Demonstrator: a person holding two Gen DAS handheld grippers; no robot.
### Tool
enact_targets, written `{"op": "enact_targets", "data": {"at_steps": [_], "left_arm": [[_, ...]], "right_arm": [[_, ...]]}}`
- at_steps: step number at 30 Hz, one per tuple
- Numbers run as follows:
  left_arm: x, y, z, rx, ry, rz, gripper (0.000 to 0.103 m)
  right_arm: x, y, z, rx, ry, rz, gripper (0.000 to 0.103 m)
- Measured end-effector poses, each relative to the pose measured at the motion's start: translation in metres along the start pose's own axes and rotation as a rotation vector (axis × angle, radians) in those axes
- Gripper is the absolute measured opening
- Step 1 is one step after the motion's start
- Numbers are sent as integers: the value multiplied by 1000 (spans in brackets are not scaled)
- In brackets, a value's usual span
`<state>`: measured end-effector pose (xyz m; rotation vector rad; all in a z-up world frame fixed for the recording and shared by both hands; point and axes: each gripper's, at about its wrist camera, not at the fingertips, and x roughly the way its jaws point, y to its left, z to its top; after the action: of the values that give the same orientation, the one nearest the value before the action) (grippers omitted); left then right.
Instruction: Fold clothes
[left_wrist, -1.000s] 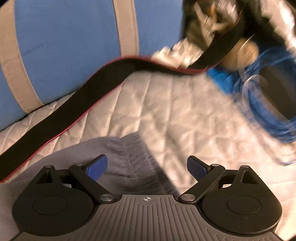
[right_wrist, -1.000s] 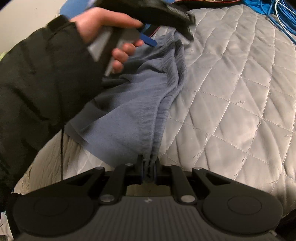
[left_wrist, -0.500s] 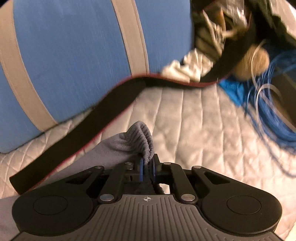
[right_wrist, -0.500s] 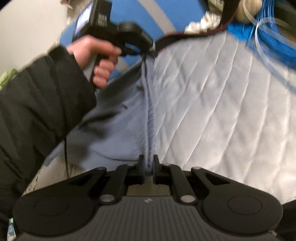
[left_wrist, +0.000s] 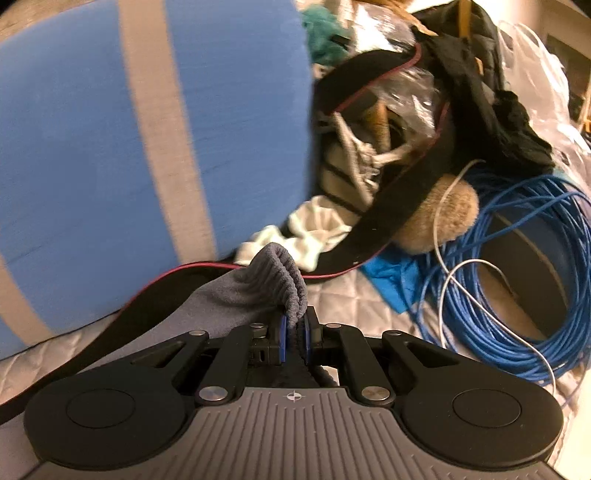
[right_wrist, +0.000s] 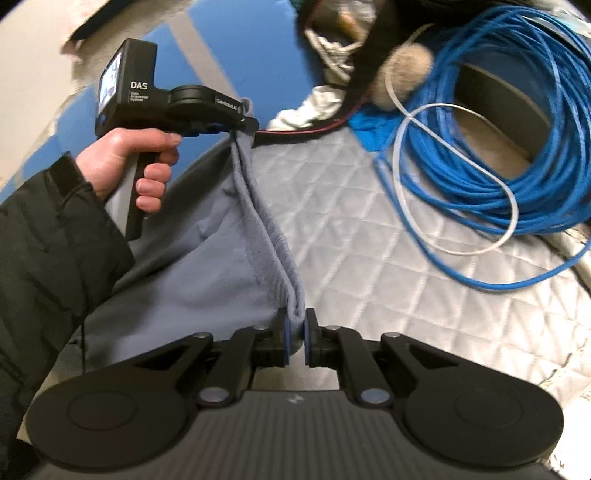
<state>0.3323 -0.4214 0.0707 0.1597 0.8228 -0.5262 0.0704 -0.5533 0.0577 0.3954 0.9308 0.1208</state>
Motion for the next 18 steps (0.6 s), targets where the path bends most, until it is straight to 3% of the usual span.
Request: {"op": "enact_targets", "data": {"at_steps": [7,9,12,13,14,15,18], "left_arm": [[46,-19,-14,0,14,-4,8],[58,-17,-20,-20,24,1,11],[70,-12,-25,-44,29,-14,30],[69,-11,-26,-42,17,-20,45],[66,-10,-27,-38,7,-29,64],[61,-10,-27,-34,0,-40,70],[43,-5,-28,-33,-10,-72,72]], "right_arm": [[20,-17,1,41,21,-44,8],[25,-21,3,62,36,-57,35],[24,-21,7,29,15,-86,65],[21,-18,7,-2,-2,-100,80],[19,-16,7,-31,-13,-109,87],[16,-13,7,-58,-22,-116,88],[10,-7,6,-93,-35,-131,98]]}}
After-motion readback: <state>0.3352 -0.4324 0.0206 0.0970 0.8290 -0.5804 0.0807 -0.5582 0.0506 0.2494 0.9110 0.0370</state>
